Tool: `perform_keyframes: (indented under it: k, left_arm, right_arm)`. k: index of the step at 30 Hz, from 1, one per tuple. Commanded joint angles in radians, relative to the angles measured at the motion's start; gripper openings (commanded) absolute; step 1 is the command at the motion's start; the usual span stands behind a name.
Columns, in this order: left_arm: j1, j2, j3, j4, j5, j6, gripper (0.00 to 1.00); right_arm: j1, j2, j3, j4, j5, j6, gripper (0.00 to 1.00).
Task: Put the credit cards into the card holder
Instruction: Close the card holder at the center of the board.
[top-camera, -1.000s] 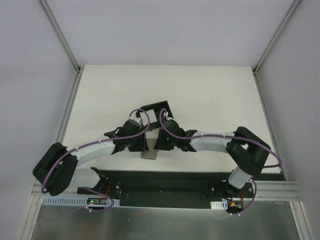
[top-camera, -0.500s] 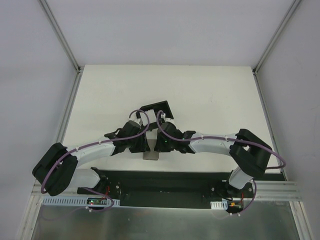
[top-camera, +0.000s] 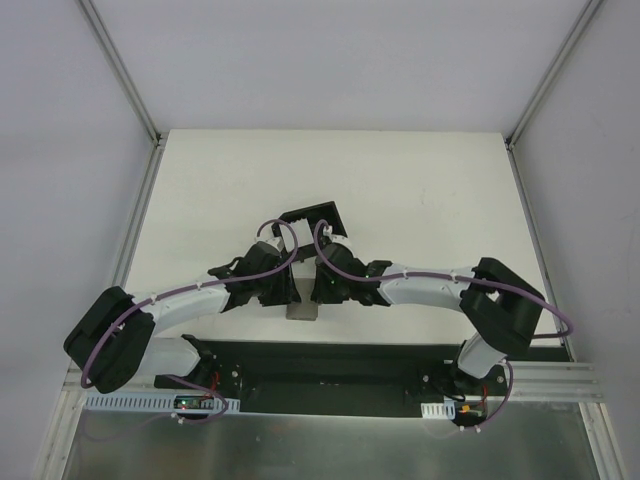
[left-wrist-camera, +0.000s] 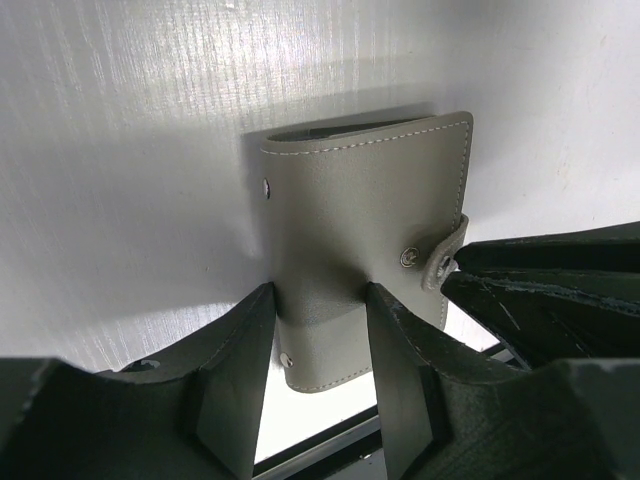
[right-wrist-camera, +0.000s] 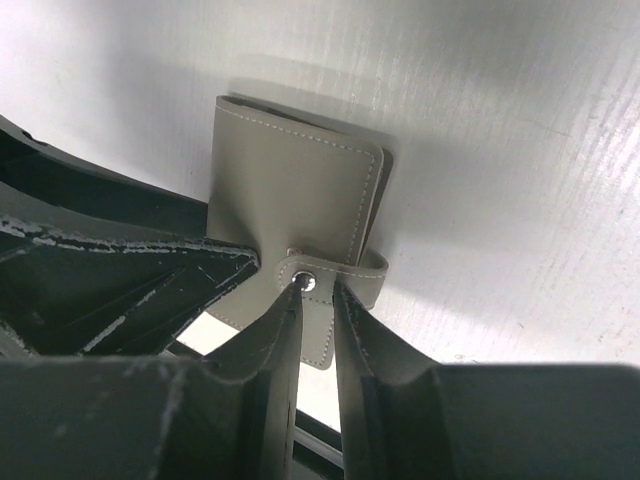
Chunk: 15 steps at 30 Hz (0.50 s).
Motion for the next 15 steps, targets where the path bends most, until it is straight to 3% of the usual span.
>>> perform_keyframes:
  k: [1, 15]
  left_arm:
    - [-0.013, 0.021, -0.051, -0.123, -0.022, -0.001, 0.42]
    - [-0.021, 0.024, -0.042, -0.123, -0.022, 0.005, 0.41]
  right_arm:
    - [0.005, 0.023, 0.049, 0.010, -0.003, -0.003, 0.21]
    - [0.007, 0.075, 0.084, 0.010, -0.035, -0.016, 0.19]
